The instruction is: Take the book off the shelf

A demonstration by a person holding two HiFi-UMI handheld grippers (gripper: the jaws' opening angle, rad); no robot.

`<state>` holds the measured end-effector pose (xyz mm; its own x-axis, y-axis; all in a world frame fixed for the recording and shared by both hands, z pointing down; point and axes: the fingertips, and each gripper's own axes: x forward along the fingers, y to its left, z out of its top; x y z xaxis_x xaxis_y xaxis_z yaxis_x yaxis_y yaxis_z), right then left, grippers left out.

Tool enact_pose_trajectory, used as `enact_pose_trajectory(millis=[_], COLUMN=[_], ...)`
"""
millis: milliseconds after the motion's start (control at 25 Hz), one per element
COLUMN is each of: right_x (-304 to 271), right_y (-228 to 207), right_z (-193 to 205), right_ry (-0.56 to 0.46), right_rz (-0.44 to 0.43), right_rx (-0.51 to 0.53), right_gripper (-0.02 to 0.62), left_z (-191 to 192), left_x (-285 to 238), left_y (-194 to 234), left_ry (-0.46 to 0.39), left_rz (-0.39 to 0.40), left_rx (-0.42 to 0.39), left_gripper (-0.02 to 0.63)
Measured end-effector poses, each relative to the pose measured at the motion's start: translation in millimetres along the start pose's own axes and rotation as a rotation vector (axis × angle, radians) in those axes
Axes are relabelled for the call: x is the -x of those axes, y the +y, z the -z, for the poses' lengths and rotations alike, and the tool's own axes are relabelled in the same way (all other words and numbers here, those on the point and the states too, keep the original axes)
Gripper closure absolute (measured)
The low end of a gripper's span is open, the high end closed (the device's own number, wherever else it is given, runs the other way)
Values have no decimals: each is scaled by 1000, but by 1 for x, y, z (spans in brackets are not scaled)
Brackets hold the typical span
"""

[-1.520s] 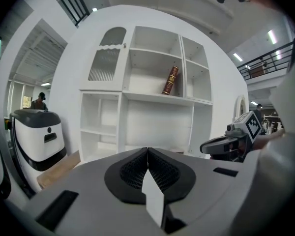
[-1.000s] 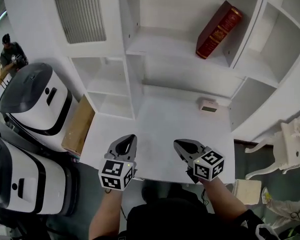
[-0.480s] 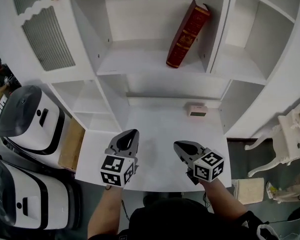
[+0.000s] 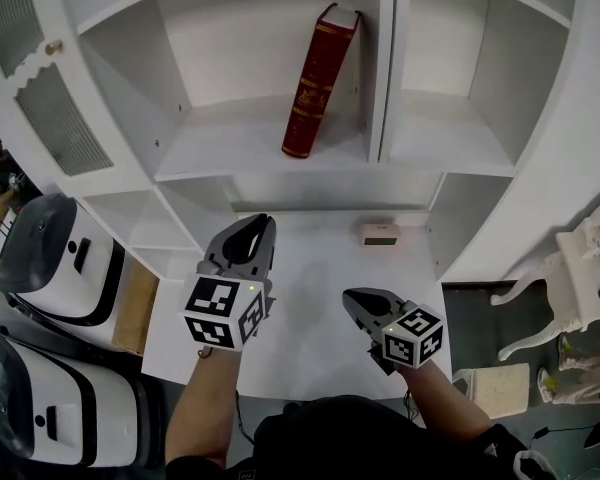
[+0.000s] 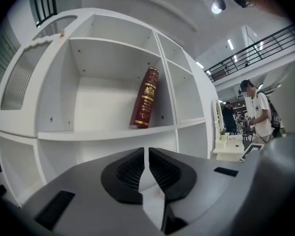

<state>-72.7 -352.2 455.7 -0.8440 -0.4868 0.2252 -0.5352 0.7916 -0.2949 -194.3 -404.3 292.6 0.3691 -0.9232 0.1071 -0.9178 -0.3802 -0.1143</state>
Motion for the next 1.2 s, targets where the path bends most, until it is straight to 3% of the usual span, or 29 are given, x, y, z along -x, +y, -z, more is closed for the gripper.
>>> enact_pose_trajectory(millis=[200, 440, 680, 880, 1200], right_x=[-5, -29, -50, -55, -53], right_y=[-6, -23, -15, -14, -19], right_z=[-13, -38, -62, -63, -52], right_ry=[-4, 6, -48, -65, -67], right_rz=[-21, 104, 96, 113, 127], right_rx=[39, 74, 86, 78, 40], right_gripper=[583, 581, 581, 580, 580], left_z=[-29, -43, -66, -78, -89], left_x=[-23, -42, -58, -71, -96], left_y=[-5, 2, 5, 2, 3], left_ry=[-7, -1, -27, -22, -6], left_rz=[8, 10, 21, 22, 24], left_rx=[-28, -52, -100, -148, -182], left_gripper=[518, 483, 446, 362, 333])
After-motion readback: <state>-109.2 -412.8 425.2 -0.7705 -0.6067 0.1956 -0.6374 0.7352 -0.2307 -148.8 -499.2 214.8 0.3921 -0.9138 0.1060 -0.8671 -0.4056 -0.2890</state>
